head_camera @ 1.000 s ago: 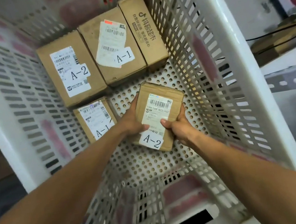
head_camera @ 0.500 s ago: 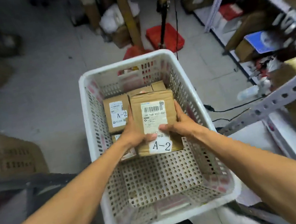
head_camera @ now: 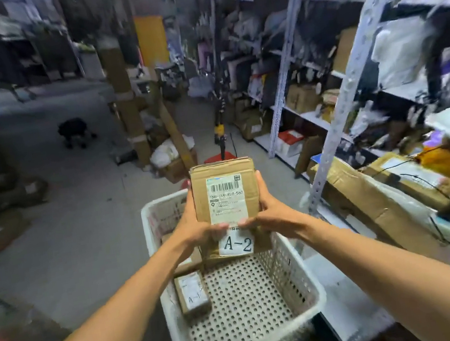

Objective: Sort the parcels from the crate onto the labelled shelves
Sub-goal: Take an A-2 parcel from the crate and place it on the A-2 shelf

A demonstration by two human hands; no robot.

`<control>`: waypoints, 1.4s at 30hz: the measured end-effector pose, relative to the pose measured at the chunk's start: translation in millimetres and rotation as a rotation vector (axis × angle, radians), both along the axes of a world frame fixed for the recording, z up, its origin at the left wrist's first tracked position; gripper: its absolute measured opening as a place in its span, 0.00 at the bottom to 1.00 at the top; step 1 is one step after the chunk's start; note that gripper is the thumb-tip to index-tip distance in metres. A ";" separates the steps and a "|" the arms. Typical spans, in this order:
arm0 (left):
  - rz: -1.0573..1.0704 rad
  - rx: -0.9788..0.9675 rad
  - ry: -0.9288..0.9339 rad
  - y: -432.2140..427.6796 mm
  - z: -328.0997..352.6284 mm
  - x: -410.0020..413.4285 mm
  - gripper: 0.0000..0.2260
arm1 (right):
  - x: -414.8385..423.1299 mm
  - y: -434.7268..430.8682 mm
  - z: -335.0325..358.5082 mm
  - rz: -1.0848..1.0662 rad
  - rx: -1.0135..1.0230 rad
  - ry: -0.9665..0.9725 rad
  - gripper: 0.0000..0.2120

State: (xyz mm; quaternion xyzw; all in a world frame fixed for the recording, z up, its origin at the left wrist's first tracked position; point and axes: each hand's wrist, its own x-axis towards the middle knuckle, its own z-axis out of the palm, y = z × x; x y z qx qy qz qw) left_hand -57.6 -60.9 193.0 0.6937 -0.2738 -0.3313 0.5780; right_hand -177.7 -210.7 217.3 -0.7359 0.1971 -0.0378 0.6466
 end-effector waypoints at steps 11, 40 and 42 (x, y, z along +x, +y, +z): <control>-0.137 -0.026 -0.075 19.8 44.2 -102.2 0.55 | -118.3 34.1 41.7 -0.136 0.036 -0.024 0.56; -1.027 -0.225 -0.101 -150.4 105.1 -672.1 0.48 | -734.0 36.2 88.0 -1.215 -0.230 -0.119 0.57; -1.141 -0.268 -0.061 -170.5 118.4 -713.8 0.51 | -771.5 32.0 96.1 -1.316 -0.243 -0.110 0.57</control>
